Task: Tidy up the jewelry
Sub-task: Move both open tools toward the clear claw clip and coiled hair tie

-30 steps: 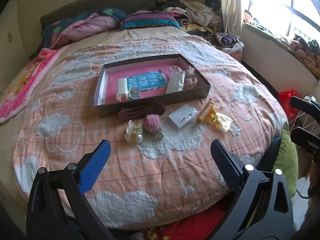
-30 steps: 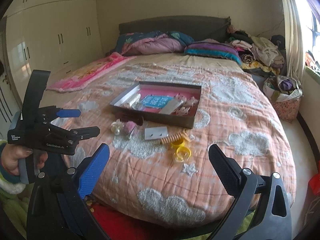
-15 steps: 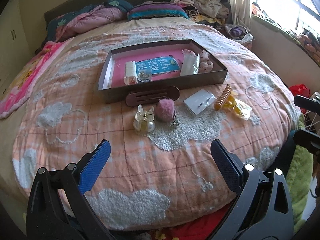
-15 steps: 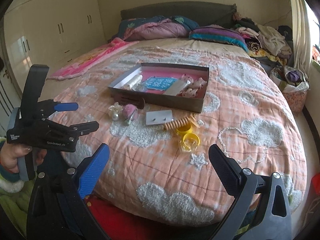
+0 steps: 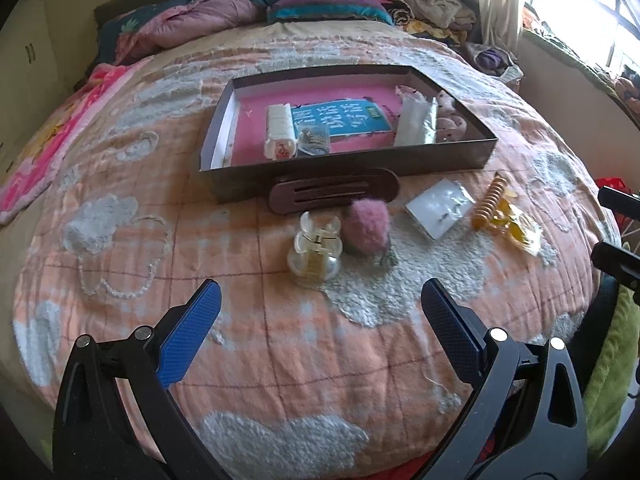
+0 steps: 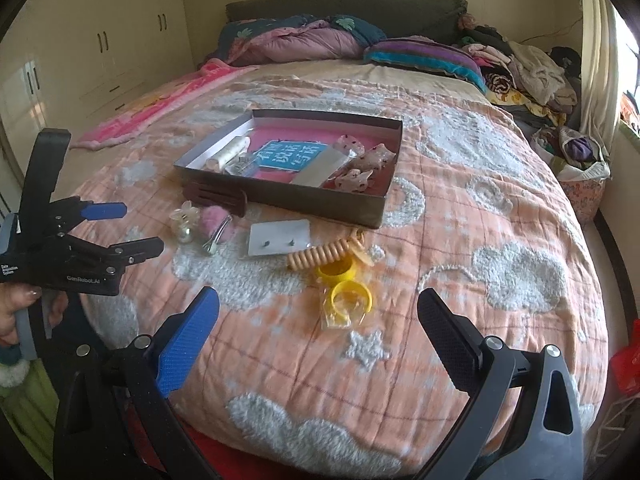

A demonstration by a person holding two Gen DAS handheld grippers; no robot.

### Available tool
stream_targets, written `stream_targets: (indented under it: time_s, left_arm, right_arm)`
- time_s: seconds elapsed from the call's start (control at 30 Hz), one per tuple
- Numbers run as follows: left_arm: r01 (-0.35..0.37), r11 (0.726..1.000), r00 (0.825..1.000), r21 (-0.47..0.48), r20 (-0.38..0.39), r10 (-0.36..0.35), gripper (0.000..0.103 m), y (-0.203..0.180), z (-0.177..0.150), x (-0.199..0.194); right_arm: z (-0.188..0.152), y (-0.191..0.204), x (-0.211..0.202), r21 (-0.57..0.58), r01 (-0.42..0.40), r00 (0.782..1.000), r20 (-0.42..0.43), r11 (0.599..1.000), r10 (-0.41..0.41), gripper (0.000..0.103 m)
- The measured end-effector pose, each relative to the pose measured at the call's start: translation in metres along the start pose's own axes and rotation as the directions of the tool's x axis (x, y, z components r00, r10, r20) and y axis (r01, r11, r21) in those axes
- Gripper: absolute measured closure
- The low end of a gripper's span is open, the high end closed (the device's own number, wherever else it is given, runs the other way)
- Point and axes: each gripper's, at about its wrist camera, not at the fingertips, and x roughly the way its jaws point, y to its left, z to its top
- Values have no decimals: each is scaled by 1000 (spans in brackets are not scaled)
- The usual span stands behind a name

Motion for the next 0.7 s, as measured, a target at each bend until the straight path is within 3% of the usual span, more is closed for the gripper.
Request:
stream_targets:
  time_s: [0.27,0.4,0.57,0.7]
  left_arm:
    - [2,1000,1000,-16,-24,-3,9,11,10,30]
    - [-29,999,998,-22,-49,28,11,16,13,44]
    - [-35,999,998,-26,-59,34,22,16,19,53]
    - [-29,999,997,-27,-71,27,41,14,22,63]
  right_arm:
    - [15,-5,9,-2,36,999,13,999,-36,4]
    - [14,-14,6,16,46,999,26,999,-47,4]
    - [17,-32,7,58,46,998,35,997,-48,4]
    - [18,-42,16,64,55,998,14,996,-56,4]
